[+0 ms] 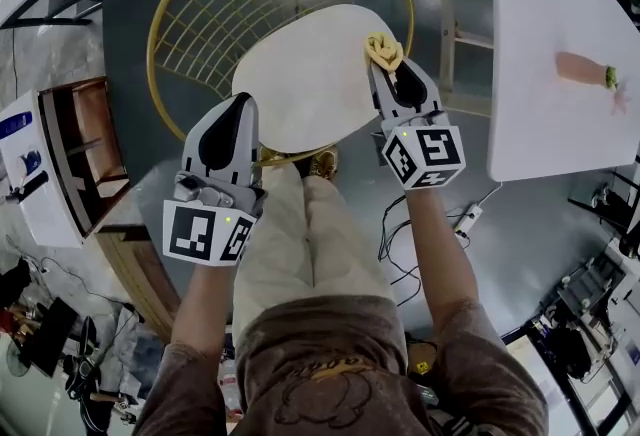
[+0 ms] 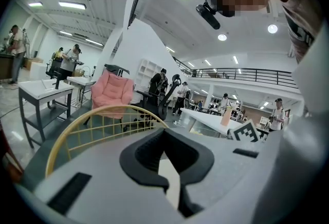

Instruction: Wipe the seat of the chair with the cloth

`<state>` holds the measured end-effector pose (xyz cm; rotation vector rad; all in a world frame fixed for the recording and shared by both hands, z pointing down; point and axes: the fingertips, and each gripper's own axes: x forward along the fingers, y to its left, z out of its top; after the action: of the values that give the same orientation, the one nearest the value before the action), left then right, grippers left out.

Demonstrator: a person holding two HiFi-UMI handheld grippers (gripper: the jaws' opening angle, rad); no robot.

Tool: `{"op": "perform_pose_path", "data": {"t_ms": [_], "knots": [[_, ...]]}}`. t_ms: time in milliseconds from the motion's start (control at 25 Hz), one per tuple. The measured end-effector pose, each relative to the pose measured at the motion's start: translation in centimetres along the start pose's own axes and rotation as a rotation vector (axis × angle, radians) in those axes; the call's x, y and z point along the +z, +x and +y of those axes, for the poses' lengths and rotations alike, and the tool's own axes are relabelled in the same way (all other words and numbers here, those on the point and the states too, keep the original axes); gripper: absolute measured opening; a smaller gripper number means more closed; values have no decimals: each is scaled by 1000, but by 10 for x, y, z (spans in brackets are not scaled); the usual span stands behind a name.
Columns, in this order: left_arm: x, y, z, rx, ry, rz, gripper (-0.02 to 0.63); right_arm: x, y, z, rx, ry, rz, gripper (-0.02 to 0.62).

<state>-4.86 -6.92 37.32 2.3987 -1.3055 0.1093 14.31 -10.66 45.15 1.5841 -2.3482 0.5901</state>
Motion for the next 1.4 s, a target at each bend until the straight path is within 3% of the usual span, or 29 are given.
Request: {"op": "perform_pose_path", "data": {"t_ms": [360, 640, 720, 1040, 1400], "knots": [[-10, 14, 16, -11, 20, 34, 3, -66, 77, -56, -89, -8, 221, 127], [-18, 27, 29, -15, 27, 58, 3, -105, 127, -63, -63, -172, 381, 127], [-19, 29, 31, -13, 25, 66, 3, -111, 138, -64, -74, -173, 416, 127], [-23, 34, 45, -8, 28, 83, 3, -127, 164, -78, -144, -153, 508, 127], [-25, 39, 55, 9, -6, 78, 3, -140, 171, -74, -129, -122, 539, 129]]}}
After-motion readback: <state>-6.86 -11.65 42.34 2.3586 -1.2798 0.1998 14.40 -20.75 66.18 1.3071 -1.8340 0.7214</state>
